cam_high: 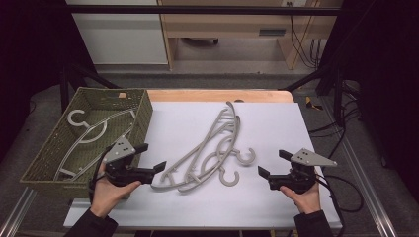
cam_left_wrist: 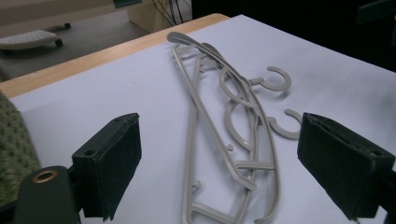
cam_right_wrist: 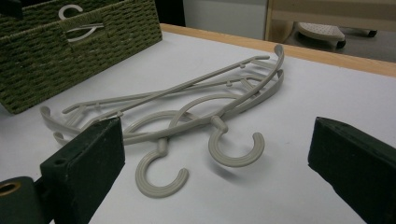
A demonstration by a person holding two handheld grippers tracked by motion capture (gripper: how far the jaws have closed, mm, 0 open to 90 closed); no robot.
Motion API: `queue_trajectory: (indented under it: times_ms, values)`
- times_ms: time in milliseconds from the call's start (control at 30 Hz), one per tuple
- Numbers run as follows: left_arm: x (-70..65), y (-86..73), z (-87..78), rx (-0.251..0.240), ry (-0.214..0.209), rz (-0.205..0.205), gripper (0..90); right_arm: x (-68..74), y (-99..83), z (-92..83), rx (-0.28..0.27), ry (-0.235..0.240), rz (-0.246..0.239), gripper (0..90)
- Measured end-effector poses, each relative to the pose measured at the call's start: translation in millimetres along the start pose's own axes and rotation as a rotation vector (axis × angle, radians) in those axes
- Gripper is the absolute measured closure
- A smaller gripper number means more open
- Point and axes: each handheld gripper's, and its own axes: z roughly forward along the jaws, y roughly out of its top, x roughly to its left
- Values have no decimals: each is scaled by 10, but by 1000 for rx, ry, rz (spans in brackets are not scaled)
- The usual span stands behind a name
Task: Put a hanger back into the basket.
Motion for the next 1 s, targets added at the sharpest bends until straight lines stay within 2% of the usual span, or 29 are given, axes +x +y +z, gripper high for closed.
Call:
queue_trajectory:
  times_ms: [33, 233, 467, 500, 733, 800, 1000]
  values:
    - [0, 0, 0, 0, 0, 0, 136, 0, 0, -3, 0, 0, -1, 42]
    - [-156, 53, 238, 48, -37, 32, 138, -5, -3, -11, 1, -3, 0, 41]
    - [-337, 84, 573, 104, -78, 54, 150, -17, -2, -23, 1, -4, -3, 42]
    - [-337, 84, 573, 104, -78, 54, 152, -17, -2, -24, 2, -4, -2, 42]
    - [-412, 89, 843, 153, -94, 51, 174, -8, -3, -17, 0, -5, 0, 43]
    - [-427, 88, 931, 175, -93, 63, 187, -9, -4, -16, 3, -5, 1, 43]
    - [-468, 52, 1179, 239, -105, 63, 243, -8, -5, -13, 6, -4, -1, 43]
